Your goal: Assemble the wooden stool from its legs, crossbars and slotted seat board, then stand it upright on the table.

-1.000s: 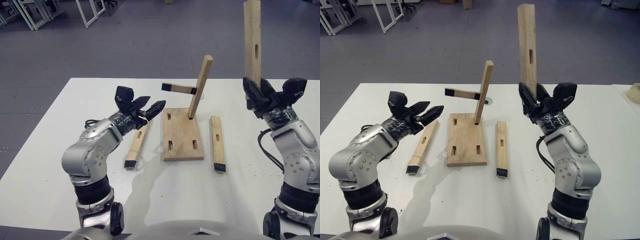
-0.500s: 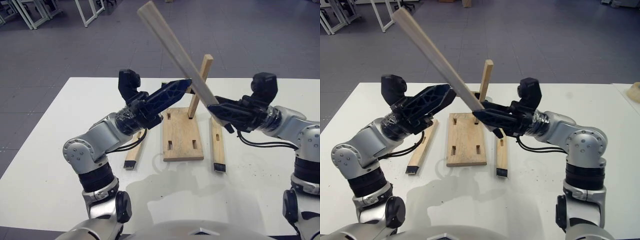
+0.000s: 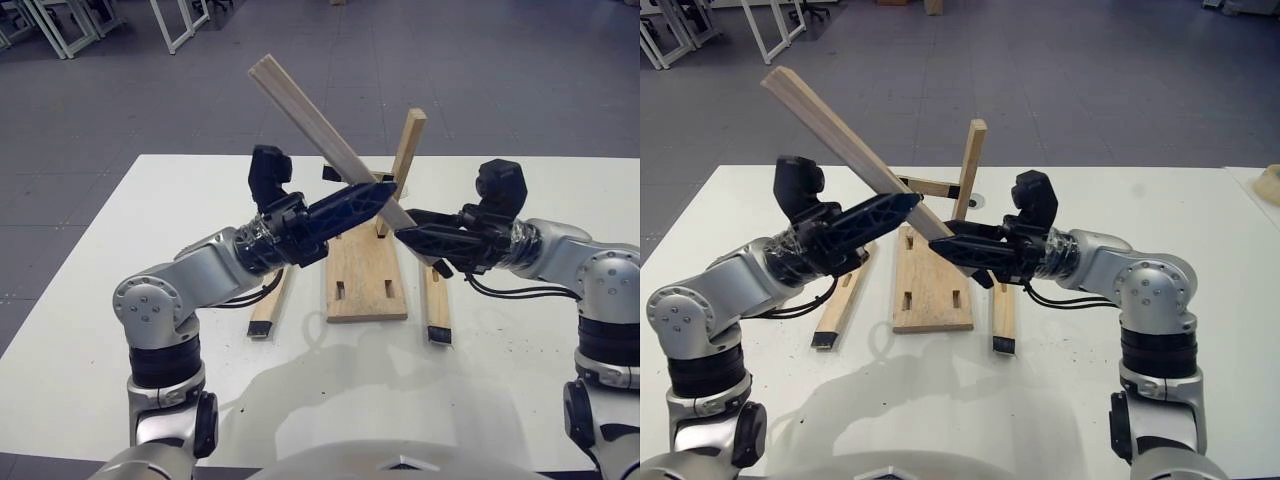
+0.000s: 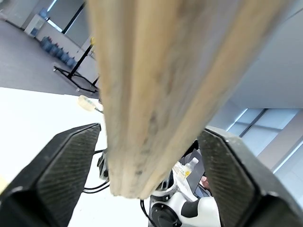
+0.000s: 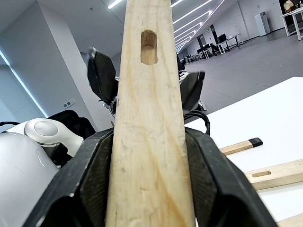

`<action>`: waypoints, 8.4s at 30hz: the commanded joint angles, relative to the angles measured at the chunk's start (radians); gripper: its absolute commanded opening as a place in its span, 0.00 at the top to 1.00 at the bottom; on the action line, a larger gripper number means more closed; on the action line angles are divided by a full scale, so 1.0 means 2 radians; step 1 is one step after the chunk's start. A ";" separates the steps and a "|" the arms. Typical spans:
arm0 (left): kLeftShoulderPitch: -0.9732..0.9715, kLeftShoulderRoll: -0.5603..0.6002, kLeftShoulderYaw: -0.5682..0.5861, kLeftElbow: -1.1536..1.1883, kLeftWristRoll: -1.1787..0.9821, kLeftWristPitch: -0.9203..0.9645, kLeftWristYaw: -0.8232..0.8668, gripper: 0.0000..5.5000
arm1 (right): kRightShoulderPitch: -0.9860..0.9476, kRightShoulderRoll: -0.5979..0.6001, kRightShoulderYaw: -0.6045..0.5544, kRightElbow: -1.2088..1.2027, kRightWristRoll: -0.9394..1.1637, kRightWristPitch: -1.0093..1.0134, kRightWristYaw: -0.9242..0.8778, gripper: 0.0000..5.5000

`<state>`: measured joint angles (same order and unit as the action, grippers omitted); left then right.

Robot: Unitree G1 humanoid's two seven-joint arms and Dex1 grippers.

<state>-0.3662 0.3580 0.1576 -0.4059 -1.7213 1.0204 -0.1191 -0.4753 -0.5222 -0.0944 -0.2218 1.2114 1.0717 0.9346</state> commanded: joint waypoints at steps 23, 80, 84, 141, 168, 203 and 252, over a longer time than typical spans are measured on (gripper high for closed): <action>0.000 0.114 0.056 0.103 0.112 -0.063 -0.093 0.63 | 0.022 -0.122 0.051 0.019 -0.150 -0.078 0.133 0.40; 0.022 0.042 -0.102 0.271 0.584 -0.344 -0.459 0.63 | -0.088 -0.175 0.382 0.324 -0.823 -1.156 0.057 0.40; 0.015 0.032 -0.106 0.304 0.604 -0.354 -0.462 0.63 | -0.088 -0.175 0.383 0.319 -0.819 -1.152 0.053 0.40; 0.005 0.045 -0.193 0.278 0.676 -0.216 -0.380 0.63 | -0.203 0.055 0.251 0.212 -0.740 -0.610 -0.097 0.54; 0.003 0.032 -0.224 0.295 0.706 -0.152 -0.315 0.63 | -0.142 0.075 0.122 0.098 -0.646 -0.452 -0.151 0.54; -0.039 0.007 0.030 0.168 0.651 -0.245 -0.148 0.40 | 0.138 -0.110 0.112 0.163 -0.640 -0.541 -0.040 0.54; -0.189 -0.020 0.051 0.128 0.640 -0.235 -0.060 0.40 | 0.189 -0.021 0.102 0.070 -0.592 -0.478 -0.094 0.54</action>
<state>-0.8569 0.2632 0.2440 -0.1121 -0.4893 0.5468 -0.2475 -0.1171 -0.6066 0.1819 0.0037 -0.0589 0.0282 0.7857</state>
